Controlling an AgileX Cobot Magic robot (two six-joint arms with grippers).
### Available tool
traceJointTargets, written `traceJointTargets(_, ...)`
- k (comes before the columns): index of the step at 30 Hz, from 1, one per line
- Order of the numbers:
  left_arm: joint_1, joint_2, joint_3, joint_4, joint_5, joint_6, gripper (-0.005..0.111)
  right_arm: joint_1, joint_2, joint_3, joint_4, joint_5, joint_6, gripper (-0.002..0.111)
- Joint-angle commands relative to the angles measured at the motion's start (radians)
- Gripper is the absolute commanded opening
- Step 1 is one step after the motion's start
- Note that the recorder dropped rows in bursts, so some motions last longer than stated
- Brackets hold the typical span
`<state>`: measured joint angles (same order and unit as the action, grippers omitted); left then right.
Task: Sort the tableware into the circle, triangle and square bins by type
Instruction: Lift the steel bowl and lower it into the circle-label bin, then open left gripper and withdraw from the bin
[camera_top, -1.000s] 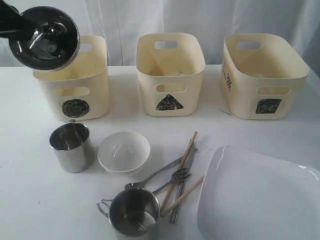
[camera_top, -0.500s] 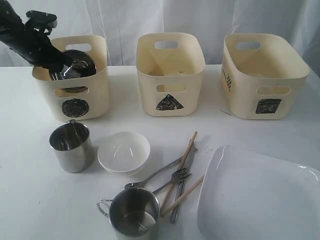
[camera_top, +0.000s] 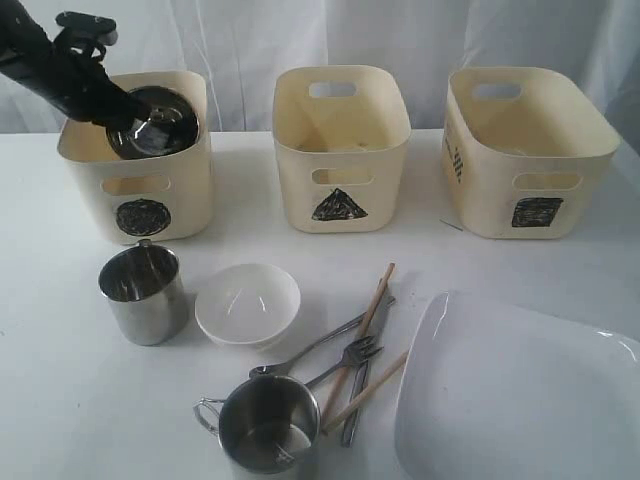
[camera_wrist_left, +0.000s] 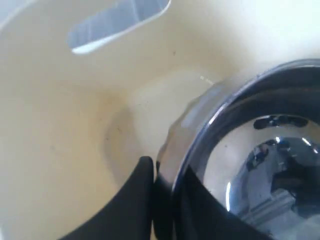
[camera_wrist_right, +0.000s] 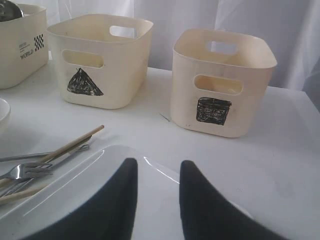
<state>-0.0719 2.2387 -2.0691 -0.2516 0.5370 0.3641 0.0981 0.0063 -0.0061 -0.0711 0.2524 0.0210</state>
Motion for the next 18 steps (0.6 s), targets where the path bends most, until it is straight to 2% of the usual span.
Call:
traceJointTargets(1, 0.0, -0.023, -0.045, -0.065, 0.041, 0.037, 0.017, -0.009, -0.006, 0.006, -0.004, -0.008, 0.002, 0.029)
traceJointTargets(3, 0.0, -0.023, -0.048, -0.065, 0.06, 0.032, 0.029, -0.009, -0.006, 0.006, -0.004, -0.008, 0.002, 0.029)
traceJointTargets(5, 0.0, -0.023, -0.048, -0.065, 0.076, 0.025, 0.035, -0.009, -0.006, 0.006, -0.004, -0.008, 0.002, 0.029)
traceJointTargets(13, 0.0, -0.079, -0.048, -0.065, 0.183, -0.001, 0.032, -0.009, -0.006, 0.006, -0.004, -0.008, 0.002, 0.029)
traceJointTargets(18, 0.0, -0.163, -0.048, -0.061, 0.363, 0.017, 0.032, -0.009, -0.006, 0.006, -0.004, -0.008, 0.002, 0.029)
